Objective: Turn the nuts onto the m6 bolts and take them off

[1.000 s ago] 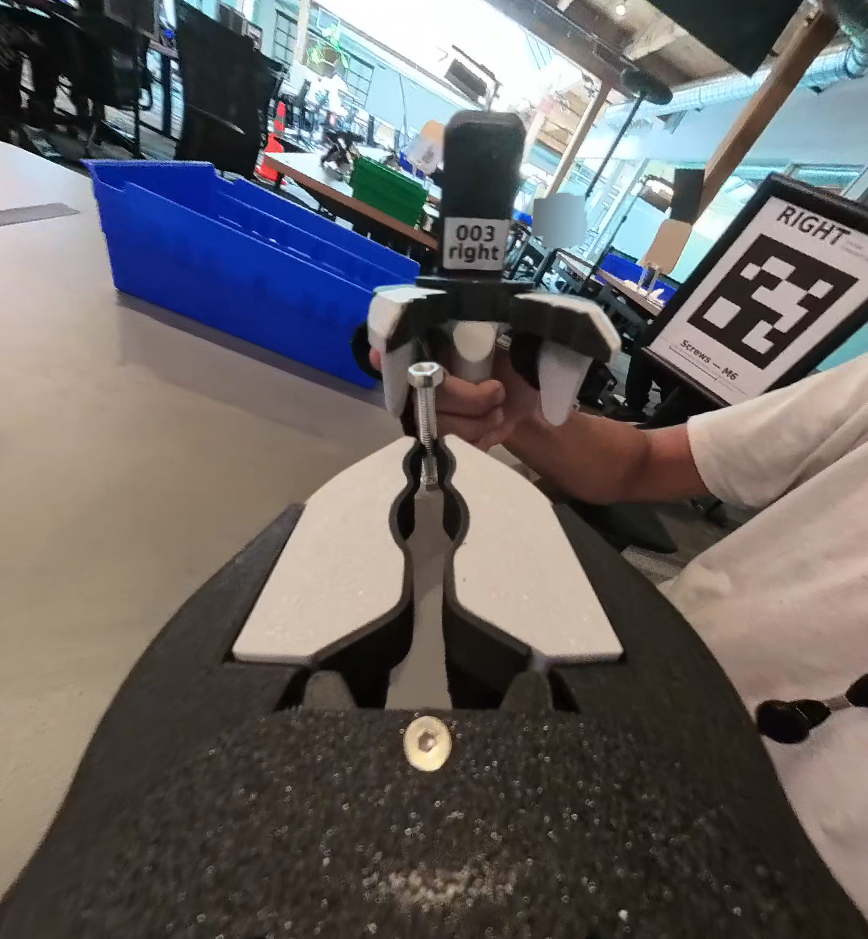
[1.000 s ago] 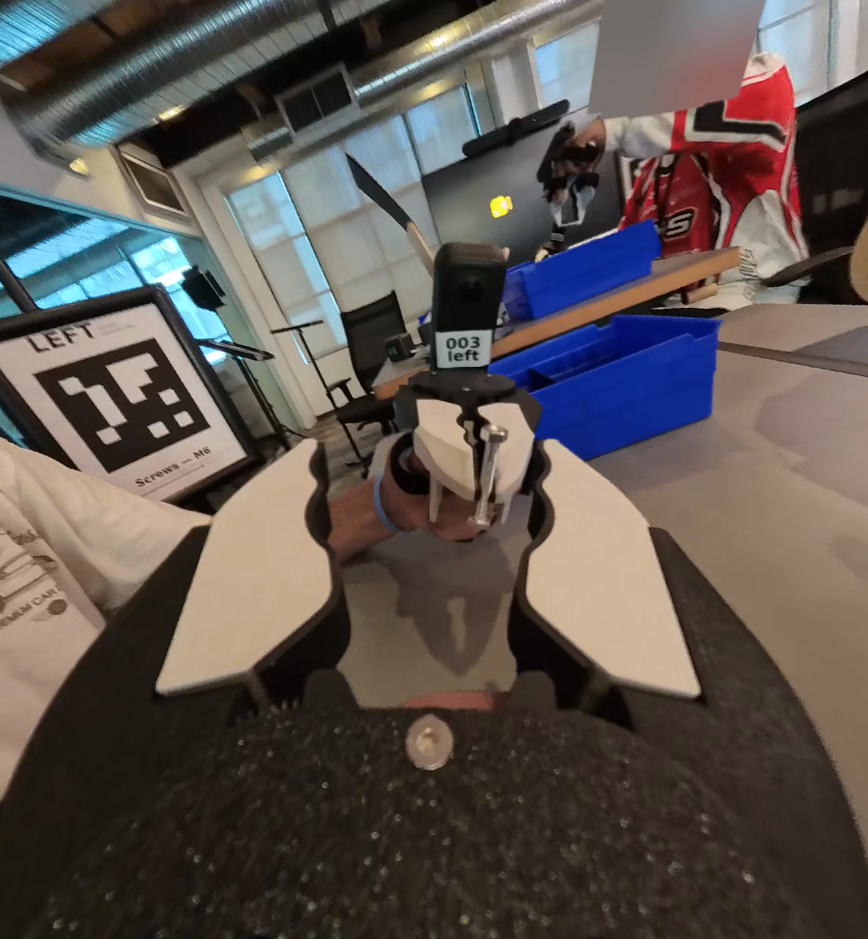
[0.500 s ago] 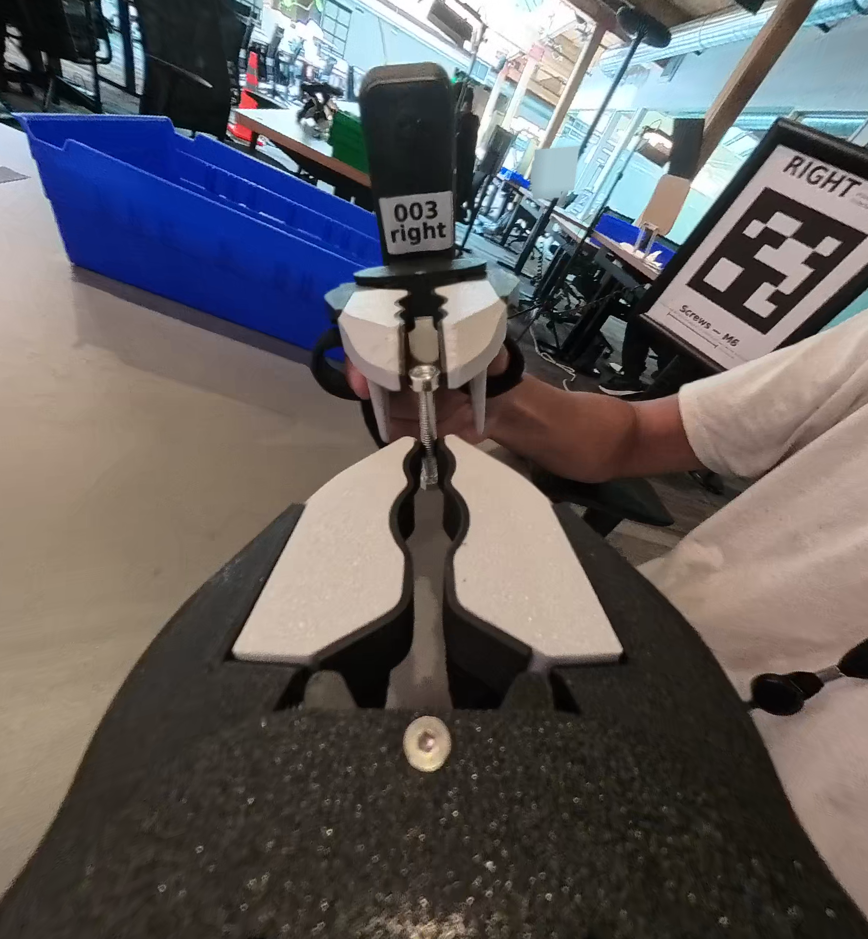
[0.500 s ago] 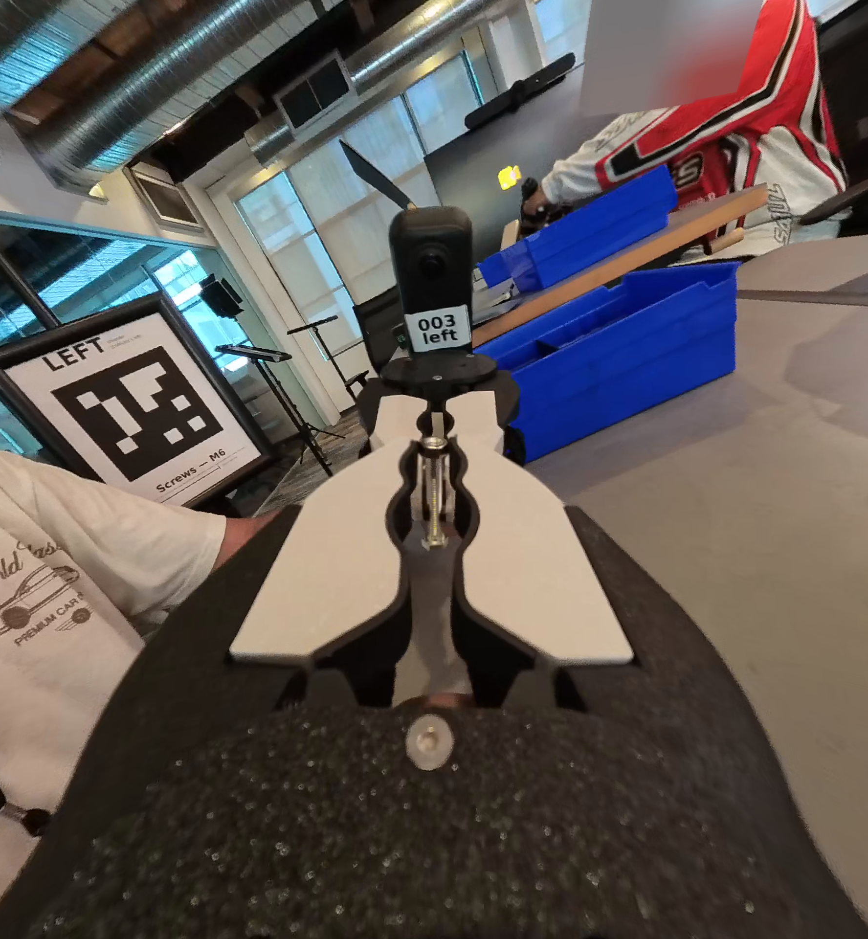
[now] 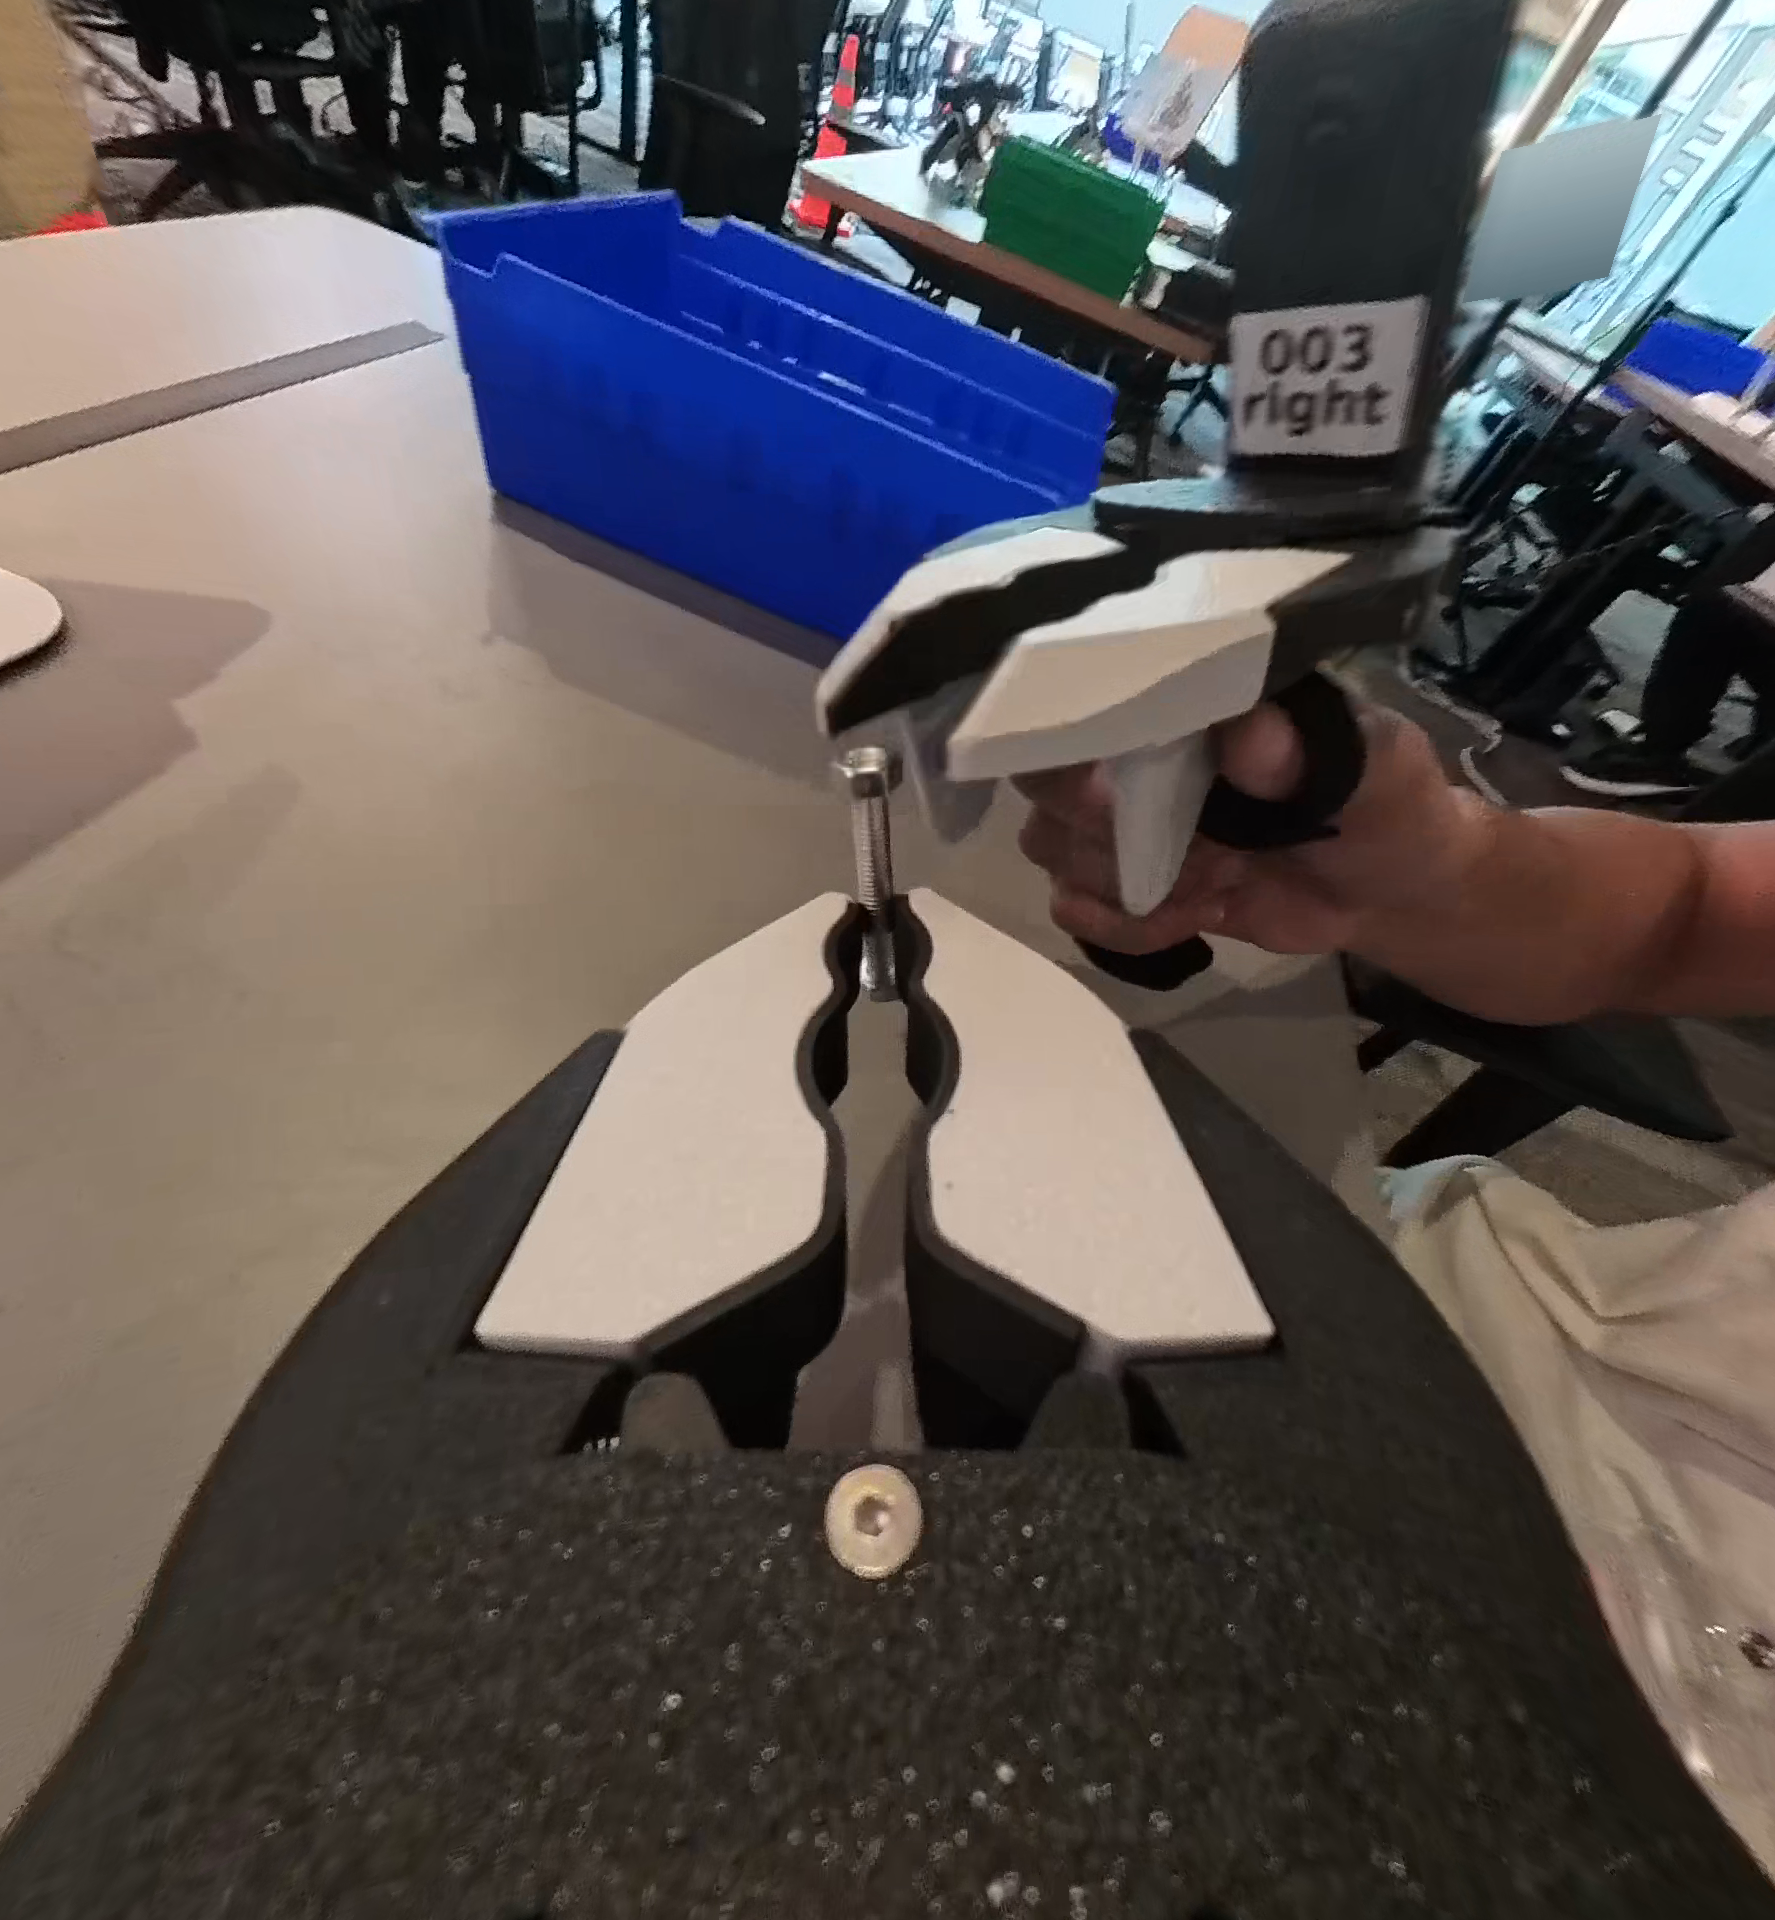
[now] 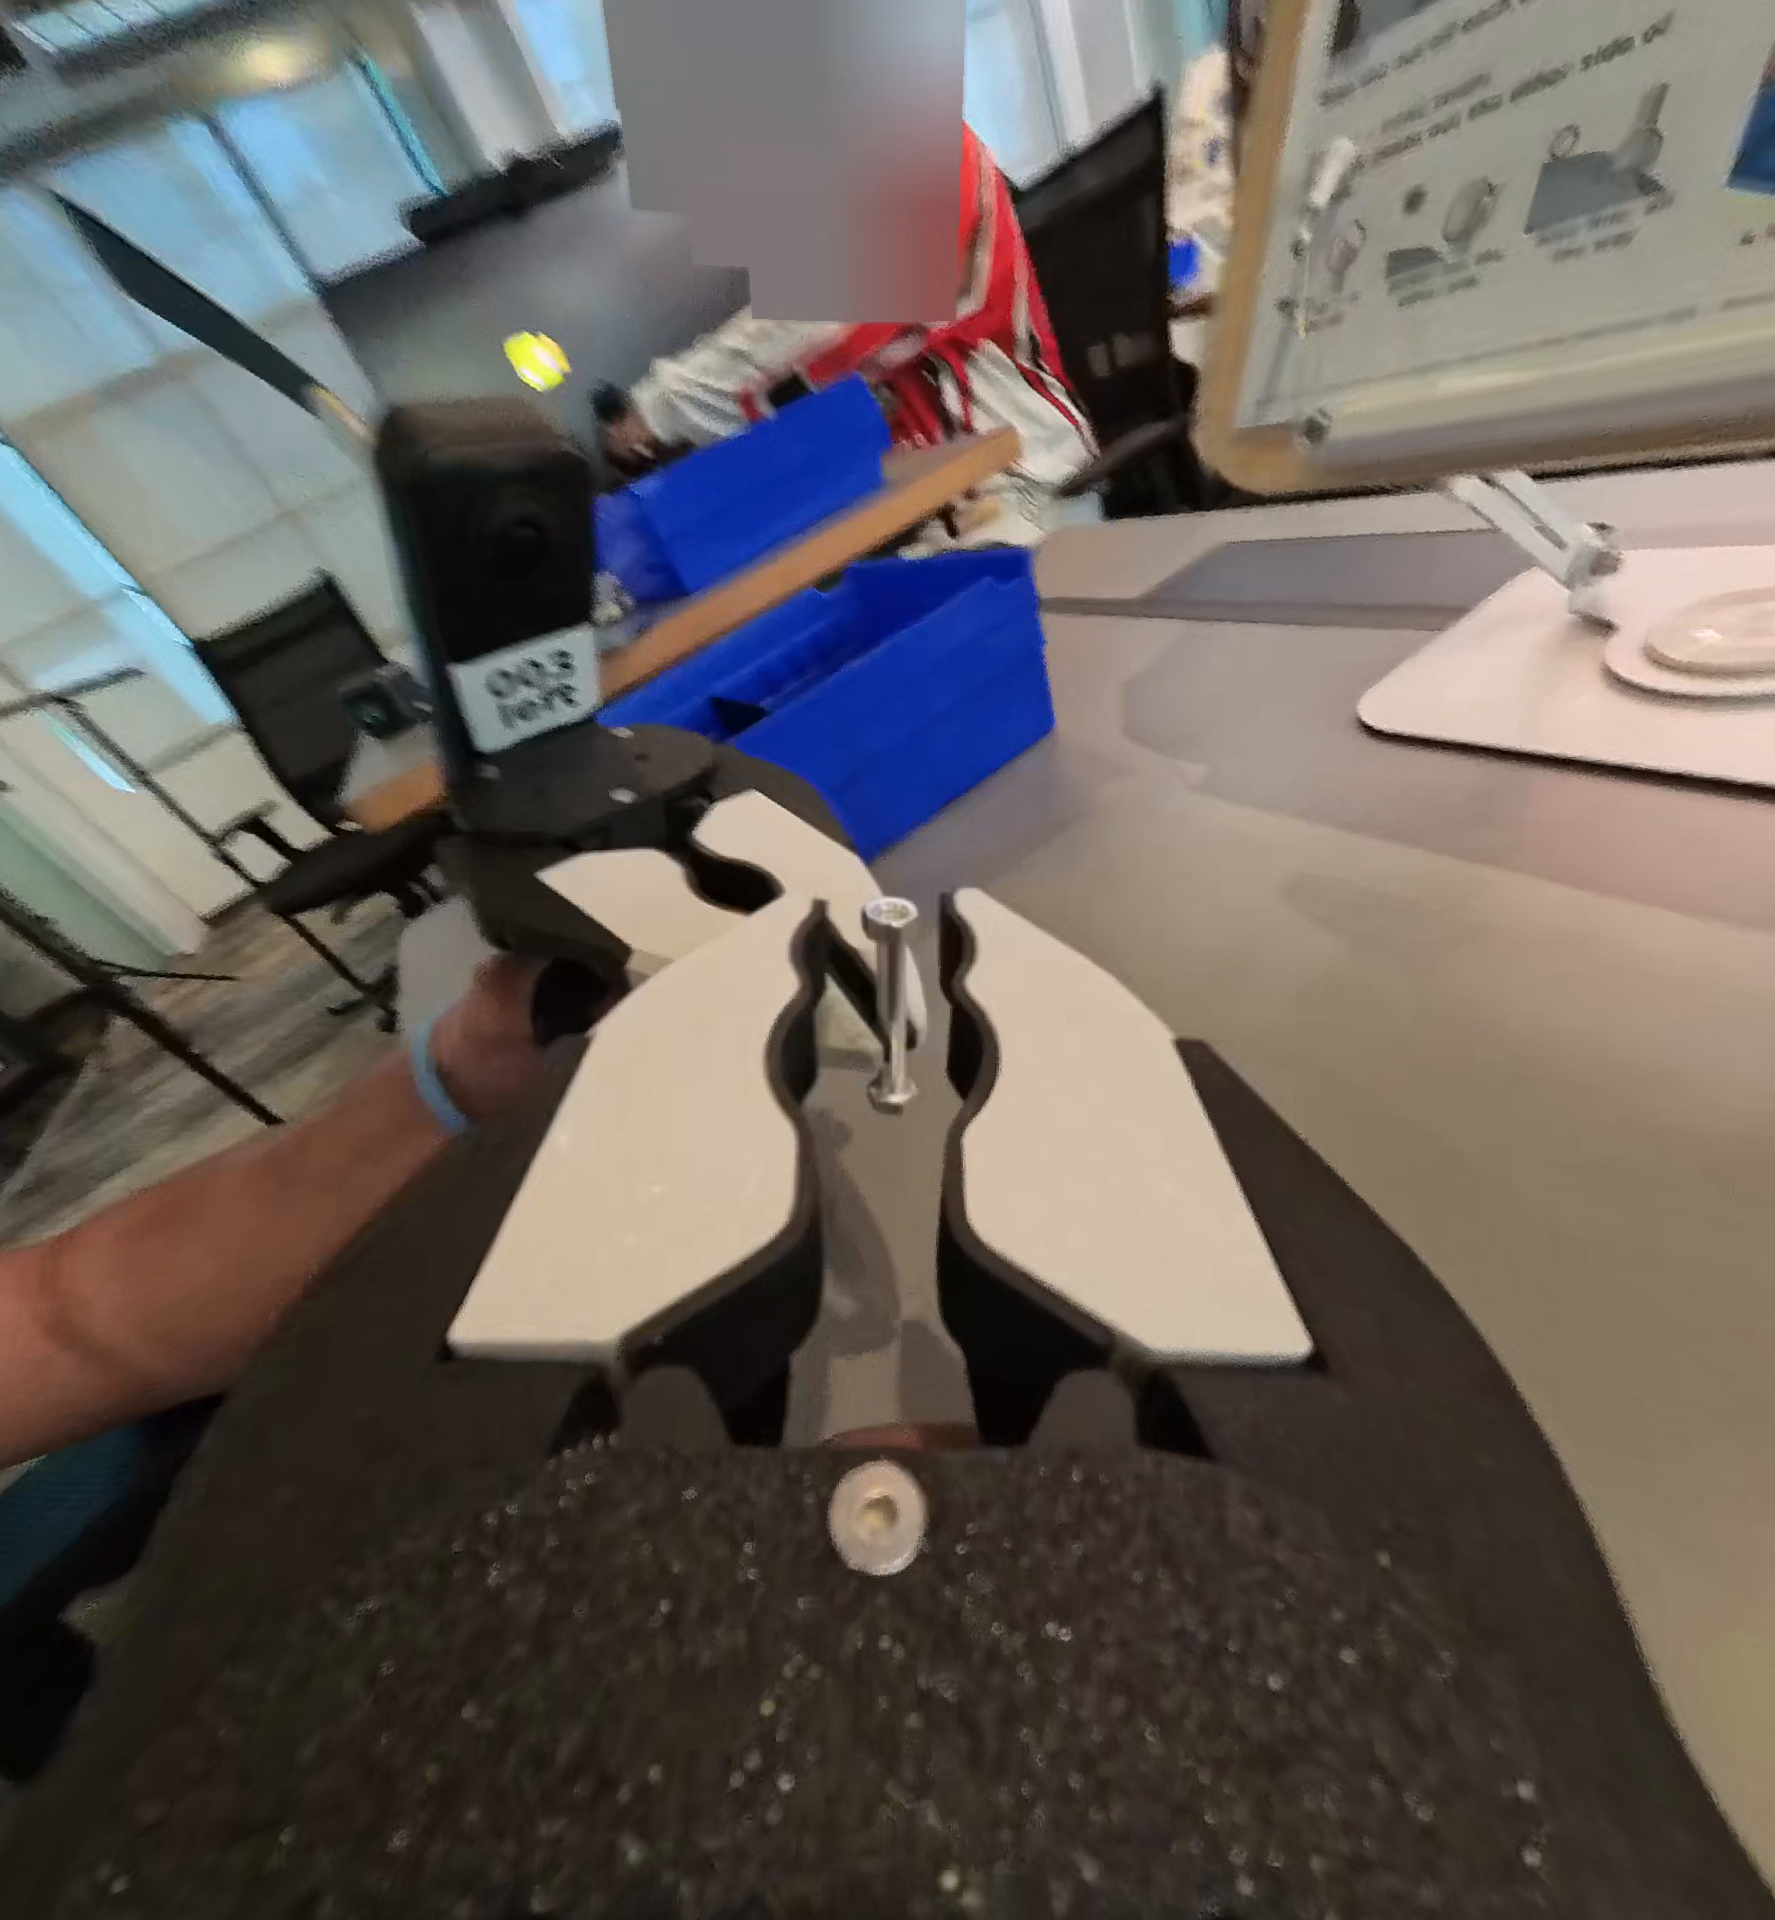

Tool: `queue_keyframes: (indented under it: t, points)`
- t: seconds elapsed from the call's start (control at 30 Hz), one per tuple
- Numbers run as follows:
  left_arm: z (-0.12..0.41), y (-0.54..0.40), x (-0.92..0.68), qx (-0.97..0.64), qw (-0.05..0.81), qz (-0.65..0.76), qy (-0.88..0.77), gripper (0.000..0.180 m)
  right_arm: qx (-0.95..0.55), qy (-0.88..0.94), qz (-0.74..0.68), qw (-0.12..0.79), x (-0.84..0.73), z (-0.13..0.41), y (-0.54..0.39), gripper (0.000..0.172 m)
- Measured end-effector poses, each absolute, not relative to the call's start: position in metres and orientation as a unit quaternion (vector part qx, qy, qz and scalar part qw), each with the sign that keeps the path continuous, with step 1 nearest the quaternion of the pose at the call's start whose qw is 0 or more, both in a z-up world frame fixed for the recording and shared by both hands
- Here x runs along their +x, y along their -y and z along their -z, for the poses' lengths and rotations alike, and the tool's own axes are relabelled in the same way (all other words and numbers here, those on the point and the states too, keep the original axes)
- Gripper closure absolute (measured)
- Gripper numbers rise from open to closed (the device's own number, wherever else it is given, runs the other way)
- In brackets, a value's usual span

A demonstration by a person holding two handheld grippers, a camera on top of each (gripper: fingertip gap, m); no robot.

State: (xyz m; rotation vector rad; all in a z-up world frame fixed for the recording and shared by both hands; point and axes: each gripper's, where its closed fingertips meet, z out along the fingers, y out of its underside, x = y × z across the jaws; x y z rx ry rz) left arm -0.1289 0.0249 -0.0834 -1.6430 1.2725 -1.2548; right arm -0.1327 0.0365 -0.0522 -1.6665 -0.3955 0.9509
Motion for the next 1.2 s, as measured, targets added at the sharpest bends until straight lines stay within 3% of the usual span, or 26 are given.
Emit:
queue_keyframes:
  t: [0.1, 0.33, 0.53, 0.6, 0.73, 1.0, 1.2]
  points:
    - [0.074, -0.013, -0.131, -0.608, 0.319, 0.536, -0.491, 0.175, -0.640, 0.204, -0.505, 0.542, -0.133, 0.036, -0.024, 0.133]
    - [0.045, 0.045, -0.140, -0.495, 0.205, 0.664, -0.522, 0.176, -0.485, 0.272, -0.728, 0.400, -0.132, 0.014, 0.024, 0.139]
    - [0.046, 0.058, -0.139, -0.481, 0.180, 0.670, -0.536, 0.175, -0.482, 0.334, -0.712, 0.385, -0.146, 0.020, 0.044, 0.149]
    - [0.050, 0.056, -0.138, -0.488, 0.181, 0.662, -0.539, 0.176, -0.496, 0.338, -0.698, 0.391, -0.149, 0.026, 0.042, 0.162]
    - [0.057, 0.040, -0.133, -0.522, 0.223, 0.628, -0.533, 0.175, -0.536, 0.311, -0.655, 0.432, -0.148, 0.033, 0.024, 0.162]
    - [0.087, -0.011, -0.125, -0.623, 0.320, 0.499, -0.510, 0.175, -0.700, 0.212, -0.426, 0.533, -0.137, 0.065, -0.029, 0.162]
    - [0.096, -0.015, -0.124, -0.637, 0.327, 0.470, -0.516, 0.175, -0.742, 0.161, -0.388, 0.522, -0.137, 0.073, -0.033, 0.162]
